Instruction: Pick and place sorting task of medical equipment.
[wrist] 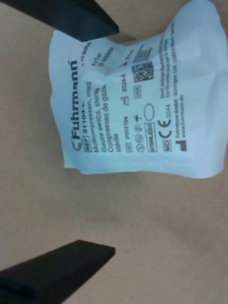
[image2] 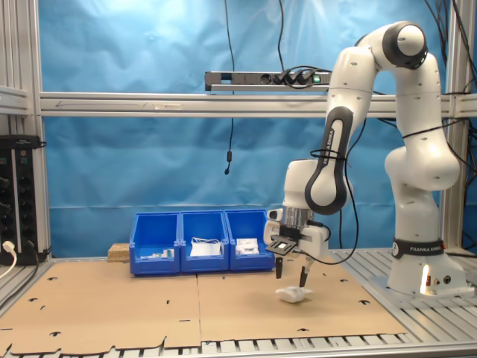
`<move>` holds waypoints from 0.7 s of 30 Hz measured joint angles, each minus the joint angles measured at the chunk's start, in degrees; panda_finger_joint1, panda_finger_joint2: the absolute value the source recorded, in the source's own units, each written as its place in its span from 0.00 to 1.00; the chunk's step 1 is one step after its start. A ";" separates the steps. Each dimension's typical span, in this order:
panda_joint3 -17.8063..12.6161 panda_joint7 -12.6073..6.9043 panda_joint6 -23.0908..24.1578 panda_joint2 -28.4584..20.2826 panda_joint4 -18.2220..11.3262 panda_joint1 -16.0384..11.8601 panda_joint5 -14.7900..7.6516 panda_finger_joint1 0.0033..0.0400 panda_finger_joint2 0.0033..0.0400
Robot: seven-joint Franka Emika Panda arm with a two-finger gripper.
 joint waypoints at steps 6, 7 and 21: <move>1.62 0.00 0.46 0.00 0.00 0.00 0.65 1.00 1.00; 1.89 0.00 0.47 0.00 0.00 0.00 0.70 1.00 1.00; 4.24 0.00 0.48 0.53 0.02 0.03 1.32 1.00 1.00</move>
